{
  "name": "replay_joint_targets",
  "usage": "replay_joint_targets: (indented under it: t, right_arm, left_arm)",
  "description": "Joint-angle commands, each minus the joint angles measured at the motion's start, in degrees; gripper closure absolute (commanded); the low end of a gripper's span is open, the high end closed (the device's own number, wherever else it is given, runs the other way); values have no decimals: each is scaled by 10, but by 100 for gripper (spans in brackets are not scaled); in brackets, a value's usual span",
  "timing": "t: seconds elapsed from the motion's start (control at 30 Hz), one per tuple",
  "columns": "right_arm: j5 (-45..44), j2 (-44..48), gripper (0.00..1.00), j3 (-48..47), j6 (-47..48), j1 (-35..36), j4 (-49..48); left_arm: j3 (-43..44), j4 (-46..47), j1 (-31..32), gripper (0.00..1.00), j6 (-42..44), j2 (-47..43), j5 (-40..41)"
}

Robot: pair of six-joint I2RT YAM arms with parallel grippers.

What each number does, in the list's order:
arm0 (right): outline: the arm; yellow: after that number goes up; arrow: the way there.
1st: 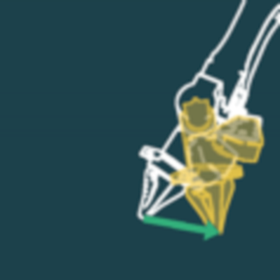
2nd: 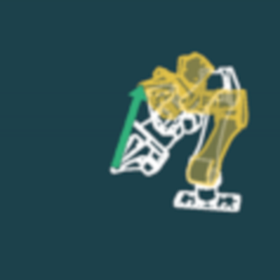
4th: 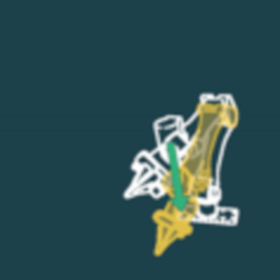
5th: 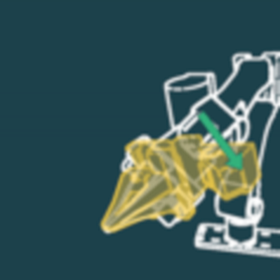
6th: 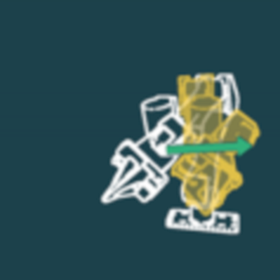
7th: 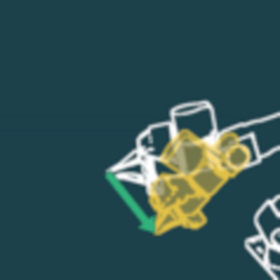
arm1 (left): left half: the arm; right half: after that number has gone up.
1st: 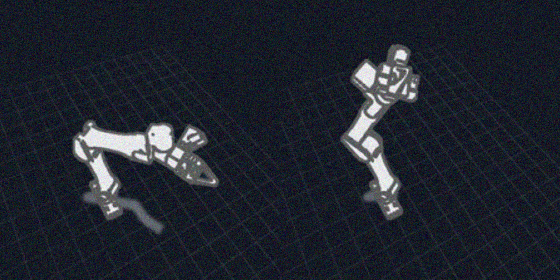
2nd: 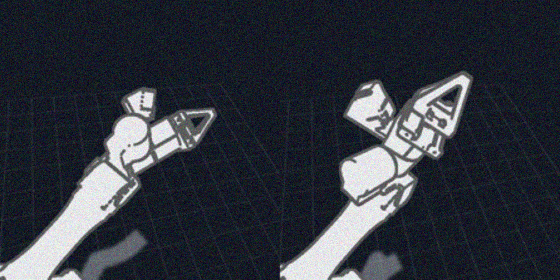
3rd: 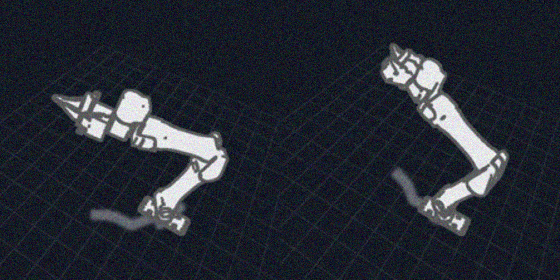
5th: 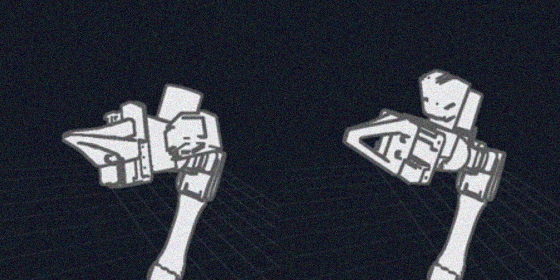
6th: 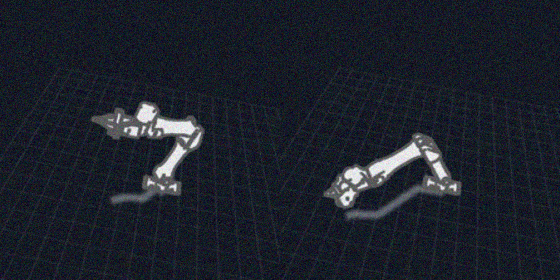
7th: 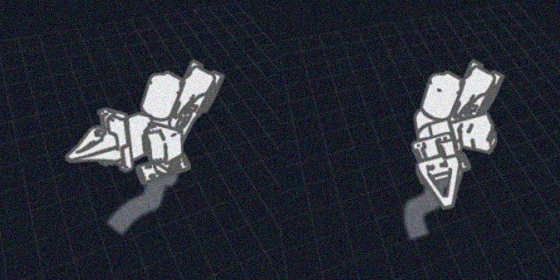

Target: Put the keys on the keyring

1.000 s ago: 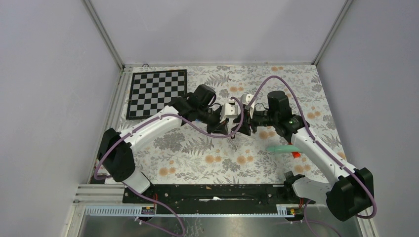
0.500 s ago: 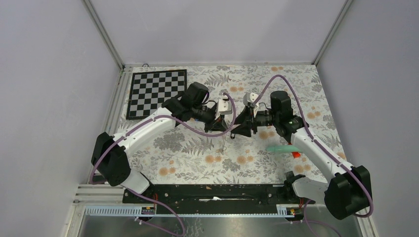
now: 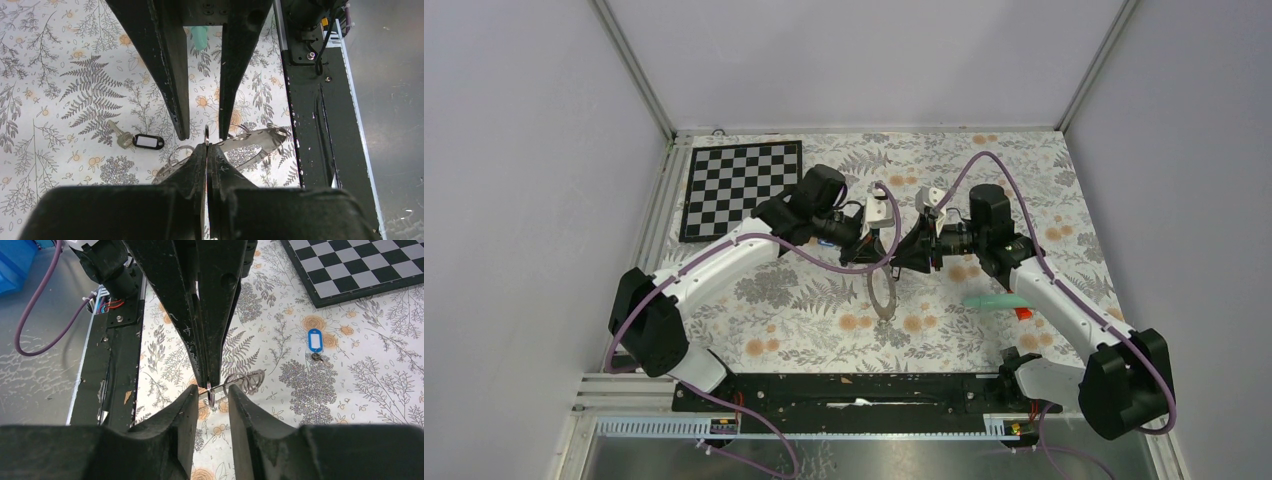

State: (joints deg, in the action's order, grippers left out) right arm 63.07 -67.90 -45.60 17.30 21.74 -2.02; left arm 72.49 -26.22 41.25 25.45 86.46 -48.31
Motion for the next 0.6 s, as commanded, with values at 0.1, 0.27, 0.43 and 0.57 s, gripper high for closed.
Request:
replay_joint_targets:
  t: [0.1, 0.27, 0.43, 0.57]
  right_arm:
    - [3, -10, 72, 3, 25, -1, -1]
    - [1, -10, 87, 2, 27, -1, 1]
    - [3, -1, 100, -4, 9, -1, -15]
    - [10, -5, 100, -18, -32, -1, -44]
  left_arm:
    - [-7, 39, 1, 100, -9, -22, -30]
    - [-12, 42, 0, 100, -10, -26, -31]
    - [-20, 74, -17, 100, -41, -30, -50]
    - [-28, 131, -50, 91, -98, -34, -93]
